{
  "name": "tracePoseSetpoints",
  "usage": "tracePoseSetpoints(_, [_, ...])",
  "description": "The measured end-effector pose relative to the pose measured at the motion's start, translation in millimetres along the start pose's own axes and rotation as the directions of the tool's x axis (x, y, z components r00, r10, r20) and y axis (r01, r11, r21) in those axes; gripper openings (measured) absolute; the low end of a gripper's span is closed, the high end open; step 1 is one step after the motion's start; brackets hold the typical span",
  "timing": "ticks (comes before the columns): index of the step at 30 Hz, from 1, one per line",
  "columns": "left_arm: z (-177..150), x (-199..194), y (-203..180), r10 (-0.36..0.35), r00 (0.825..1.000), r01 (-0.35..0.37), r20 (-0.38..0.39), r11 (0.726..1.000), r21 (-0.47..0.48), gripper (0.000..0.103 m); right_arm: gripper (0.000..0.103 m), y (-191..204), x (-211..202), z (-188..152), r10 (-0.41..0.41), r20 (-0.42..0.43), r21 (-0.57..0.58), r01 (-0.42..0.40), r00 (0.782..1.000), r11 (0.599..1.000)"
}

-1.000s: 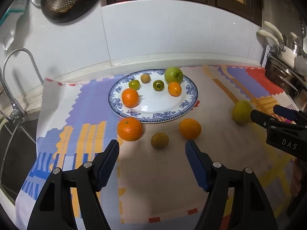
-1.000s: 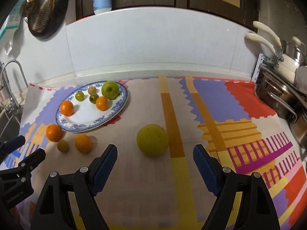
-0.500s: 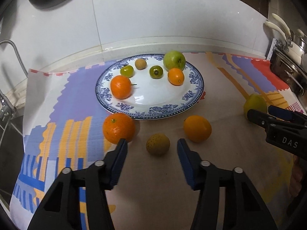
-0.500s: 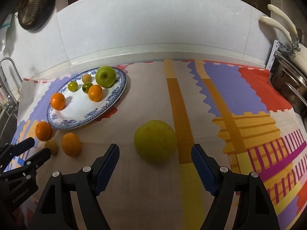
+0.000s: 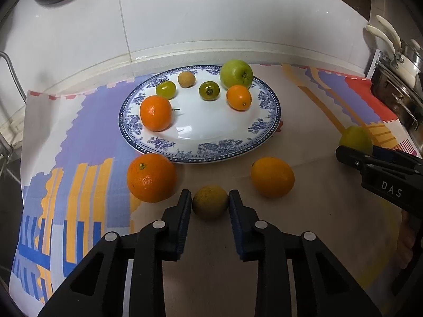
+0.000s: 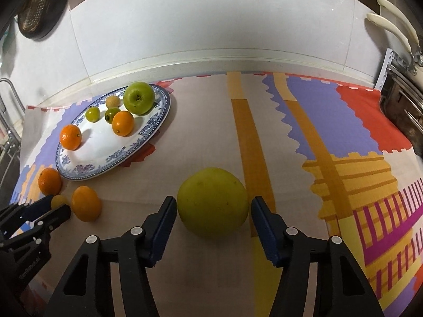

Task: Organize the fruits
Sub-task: 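Grasp the brown kiwi with the left tool while the right tool grasps the large yellow-green fruit, then carry the kiwi and the yellow-green fruit over the plate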

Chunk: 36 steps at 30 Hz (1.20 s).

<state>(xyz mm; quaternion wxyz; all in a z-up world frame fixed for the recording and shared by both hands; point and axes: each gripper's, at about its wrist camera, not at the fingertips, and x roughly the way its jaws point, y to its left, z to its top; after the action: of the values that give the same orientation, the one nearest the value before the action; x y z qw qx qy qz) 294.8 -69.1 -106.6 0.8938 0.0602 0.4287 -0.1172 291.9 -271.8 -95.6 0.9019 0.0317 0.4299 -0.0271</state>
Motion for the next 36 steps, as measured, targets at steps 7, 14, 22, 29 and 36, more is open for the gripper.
tracePoseSetpoints(7, [3.3,0.9,3.6,-0.006,1.000,0.006,0.010,1.000,-0.017,0.028,0.051,3.4,-0.7,-0.3,-0.008,0.008,-0.023,0.008,1.000,1.000])
tracePoseSetpoints(14, [4.9,-10.8,2.4,-0.018,0.999,0.019,0.046,1.000,-0.014,0.028,0.051,6.3,-8.8,-1.0,0.010,0.025,-0.022,-0.009,1.000,1.000])
tracePoseSetpoints(22, [4.5,-37.0,3.1,-0.036,0.995,0.038,0.097,0.999,-0.021,0.028,0.051,13.6,-32.1,-0.3,0.034,0.058,-0.030,-0.033,0.998,0.999])
tracePoseSetpoints(29, [-0.8,-67.5,3.8,-0.053,0.987,0.057,0.152,0.998,-0.023,0.028,0.051,23.2,-61.8,-3.2,0.063,0.102,-0.044,-0.058,0.993,0.997])
tracePoseSetpoints(36, [-8.4,-94.2,5.4,-0.068,0.978,0.073,0.196,0.997,-0.023,0.028,0.051,34.4,-90.7,-9.4,0.091,0.140,-0.058,-0.084,0.986,0.995])
